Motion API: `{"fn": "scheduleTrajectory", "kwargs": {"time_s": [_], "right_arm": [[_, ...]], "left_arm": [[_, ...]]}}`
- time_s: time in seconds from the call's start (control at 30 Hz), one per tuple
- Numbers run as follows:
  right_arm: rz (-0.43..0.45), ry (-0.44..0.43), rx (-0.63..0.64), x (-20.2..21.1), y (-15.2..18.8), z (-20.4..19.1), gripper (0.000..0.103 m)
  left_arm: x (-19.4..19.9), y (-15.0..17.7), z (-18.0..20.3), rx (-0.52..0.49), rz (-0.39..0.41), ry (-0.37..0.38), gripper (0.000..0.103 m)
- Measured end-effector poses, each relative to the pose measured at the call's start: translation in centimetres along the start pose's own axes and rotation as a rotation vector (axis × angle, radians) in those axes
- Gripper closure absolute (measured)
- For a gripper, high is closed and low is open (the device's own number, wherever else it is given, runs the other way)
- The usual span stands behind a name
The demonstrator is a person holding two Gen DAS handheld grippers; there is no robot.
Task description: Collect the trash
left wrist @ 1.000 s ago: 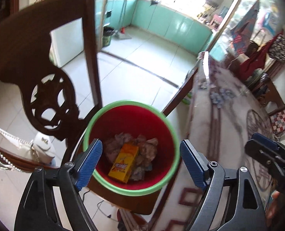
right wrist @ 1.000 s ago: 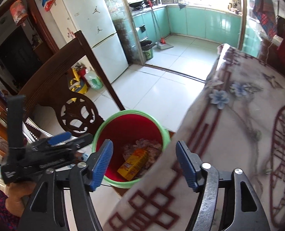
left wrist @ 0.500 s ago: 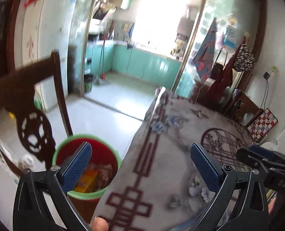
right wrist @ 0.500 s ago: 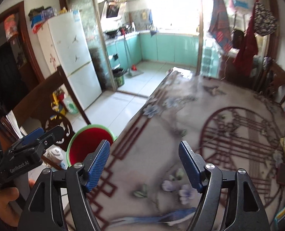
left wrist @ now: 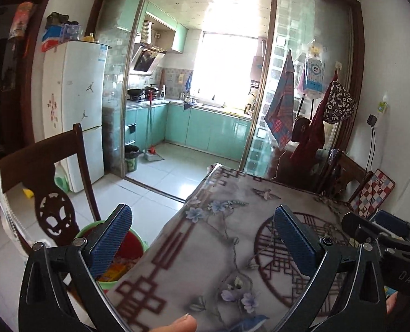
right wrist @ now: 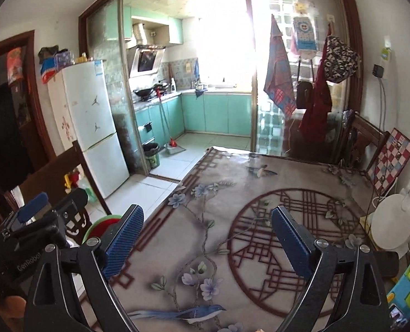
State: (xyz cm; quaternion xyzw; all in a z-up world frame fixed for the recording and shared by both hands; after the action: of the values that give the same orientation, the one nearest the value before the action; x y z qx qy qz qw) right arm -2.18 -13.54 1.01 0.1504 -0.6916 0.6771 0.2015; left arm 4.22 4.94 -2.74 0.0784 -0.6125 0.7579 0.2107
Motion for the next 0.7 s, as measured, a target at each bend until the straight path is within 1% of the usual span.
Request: {"fn": "scheduleTrajectory", "kwargs": {"time_s": [0.03, 0.2, 0.4, 0.7], "right_arm": [[0.004, 0.01, 0.002, 0.2, -0.1, 0.4, 0.005], [0.009, 0.059, 0.003, 0.9, -0.4, 1.4, 0.004], [0.01, 0.031, -0.034, 1.1, -0.3, 1.9, 0.004], [0.026, 0.063, -0.03, 1.4, -0.4, 3.0, 0.004]], "left_arm": [[0.2, 0.0, 0.3, -0.015, 0.002, -0.009, 0.0], [0.6, 0.3, 1.2, -0.055, -0.015, -0.032, 0.0], [0.8, 0.8, 1.7, -0.082, -0.039, -0.063, 0.0], [0.8, 0.9, 2.7, -0.099, -0.049, -0.079, 0.0]]}}
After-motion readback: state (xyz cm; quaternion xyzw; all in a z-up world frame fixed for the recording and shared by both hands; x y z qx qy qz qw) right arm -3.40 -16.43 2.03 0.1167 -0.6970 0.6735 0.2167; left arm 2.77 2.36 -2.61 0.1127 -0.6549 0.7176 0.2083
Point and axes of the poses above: each gripper's, at about its wrist camera, not at the fingertips, and x roughly against the way its jaws point, z to its right, y to its underside, the point moved 6 cm from there along -x, roughly the way its jaws point, and after that the axes turned 4 degrees about x, right-handed, at the moved point
